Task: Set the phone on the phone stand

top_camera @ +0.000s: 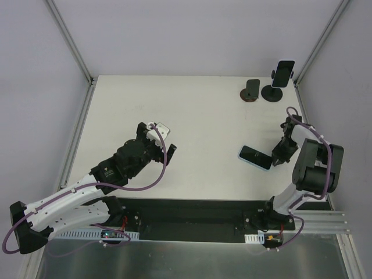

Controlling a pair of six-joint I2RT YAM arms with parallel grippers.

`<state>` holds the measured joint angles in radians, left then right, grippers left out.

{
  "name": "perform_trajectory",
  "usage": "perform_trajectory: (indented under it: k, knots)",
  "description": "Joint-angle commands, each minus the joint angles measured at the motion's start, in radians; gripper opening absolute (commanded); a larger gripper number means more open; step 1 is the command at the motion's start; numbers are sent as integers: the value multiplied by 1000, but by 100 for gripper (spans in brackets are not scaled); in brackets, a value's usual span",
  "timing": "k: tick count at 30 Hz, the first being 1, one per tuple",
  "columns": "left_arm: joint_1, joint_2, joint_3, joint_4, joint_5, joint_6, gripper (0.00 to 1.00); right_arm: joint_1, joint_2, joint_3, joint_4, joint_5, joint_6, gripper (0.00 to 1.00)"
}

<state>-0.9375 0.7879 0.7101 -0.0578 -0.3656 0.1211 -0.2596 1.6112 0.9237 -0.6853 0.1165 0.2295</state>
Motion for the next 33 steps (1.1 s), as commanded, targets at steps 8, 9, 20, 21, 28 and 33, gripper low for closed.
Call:
perform_trajectory:
  k: [8,9,20,21,28,33]
  knots:
    - [-11,1,19,15,-29,17,99,330,307,689,-274,90,-148,25]
    - [-11,1,20,15,-27,18,99,339,317,769,-304,110,-179,26]
    - [-11,-13,25,15,-6,11,99,342,-28,416,-166,-141,211,99]
    - [-11,-13,25,12,-3,11,99,344,-37,393,-171,-143,276,97]
    - [-11,-35,22,13,-1,8,99,349,-148,127,-19,-123,822,97]
    - [-11,-44,22,13,-6,8,99,405,-148,121,-51,32,1001,97]
